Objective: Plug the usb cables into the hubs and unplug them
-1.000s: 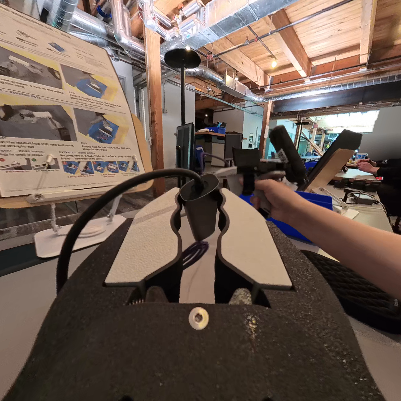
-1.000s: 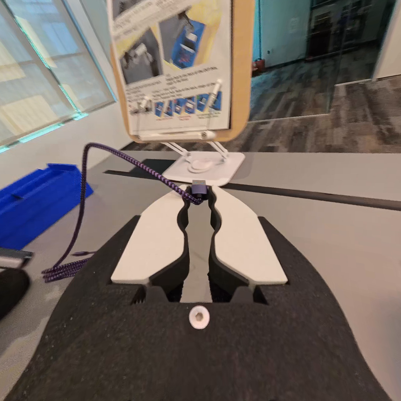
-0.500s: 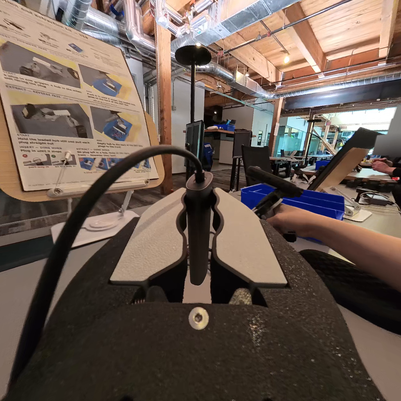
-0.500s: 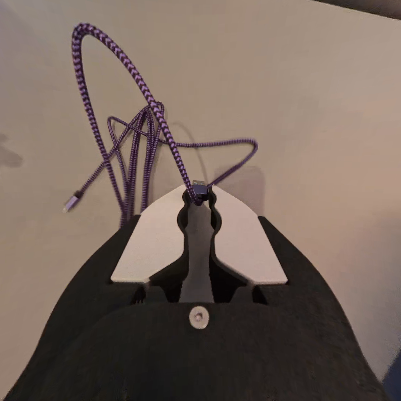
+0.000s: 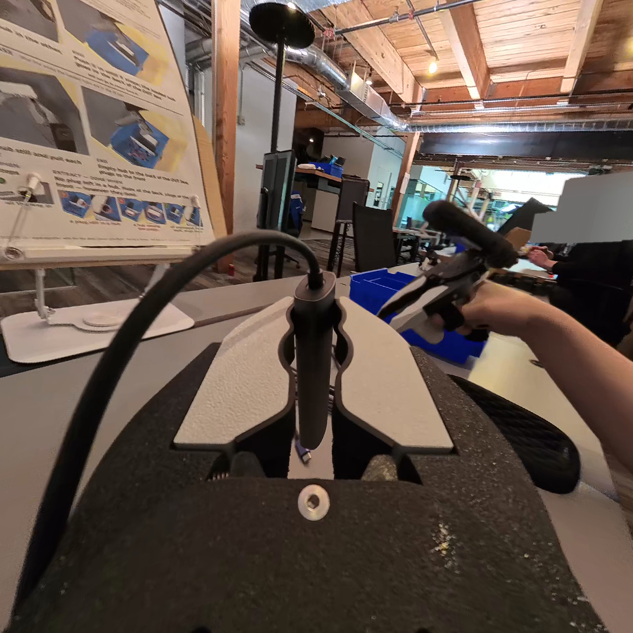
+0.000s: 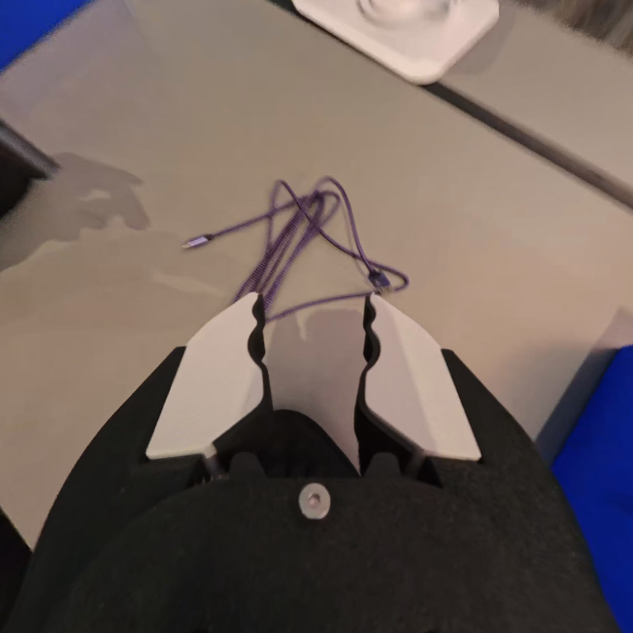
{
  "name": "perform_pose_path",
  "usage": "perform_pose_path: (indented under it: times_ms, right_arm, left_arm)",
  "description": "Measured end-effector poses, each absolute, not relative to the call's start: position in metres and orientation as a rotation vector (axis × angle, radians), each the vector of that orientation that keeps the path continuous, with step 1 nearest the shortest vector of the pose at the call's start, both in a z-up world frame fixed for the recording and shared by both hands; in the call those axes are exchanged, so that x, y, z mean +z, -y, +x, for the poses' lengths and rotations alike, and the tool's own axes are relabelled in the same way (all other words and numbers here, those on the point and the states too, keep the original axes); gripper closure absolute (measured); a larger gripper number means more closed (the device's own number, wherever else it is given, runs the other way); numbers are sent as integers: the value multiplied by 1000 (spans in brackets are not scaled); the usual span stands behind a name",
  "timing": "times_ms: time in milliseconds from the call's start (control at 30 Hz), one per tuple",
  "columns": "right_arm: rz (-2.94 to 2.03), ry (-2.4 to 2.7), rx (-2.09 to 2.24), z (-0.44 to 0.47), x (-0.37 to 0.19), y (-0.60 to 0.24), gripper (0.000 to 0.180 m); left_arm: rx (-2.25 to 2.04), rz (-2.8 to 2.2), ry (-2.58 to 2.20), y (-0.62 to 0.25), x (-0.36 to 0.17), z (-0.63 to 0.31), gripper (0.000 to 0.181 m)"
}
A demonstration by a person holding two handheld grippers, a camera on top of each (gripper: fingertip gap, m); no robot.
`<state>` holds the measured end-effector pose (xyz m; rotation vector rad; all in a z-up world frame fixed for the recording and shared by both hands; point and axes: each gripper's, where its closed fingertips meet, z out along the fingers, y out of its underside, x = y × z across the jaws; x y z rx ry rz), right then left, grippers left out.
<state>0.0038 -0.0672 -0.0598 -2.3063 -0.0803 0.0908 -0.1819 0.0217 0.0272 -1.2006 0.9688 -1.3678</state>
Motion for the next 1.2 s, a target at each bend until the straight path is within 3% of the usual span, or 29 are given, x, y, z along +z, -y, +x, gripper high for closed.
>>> perform_pose_path:
  times_ms: [200,567,667,833,867,900,1033,1200]
  right_arm:
    - [-1922,570,328,-107,-1,44,125]
    - [-1732,773,737,-196,-20,7,125]
    - [-1670,781,785,-200,-16,10,155]
    - [-1675,806,818,-205,-19,14,143]
    - [-1672,814,810,-205,-19,15,148]
    - [-1674,815,770,-202,-20,13,163]
    - [-1672,818,743,-197,-22,16,163]
    - [-1602,735,697,-183,-7,16,163]
  left_arm:
    - [-1433,-1191,-1050,-7,24,-174,162]
    - [-1496,-1129,-1141,13,24,-170,162]
    - [-1521,-1119,-1116,11,28,-173,162]
    - [-1595,-1104,-1120,15,31,-173,163]
    - [-1593,-1103,-1128,16,30,-173,163]
    - [-1602,-1095,-1139,18,31,-173,163]
    - [-1596,-1069,-1175,25,29,-170,163]
    - [-1501,-1121,-1191,21,21,-163,132]
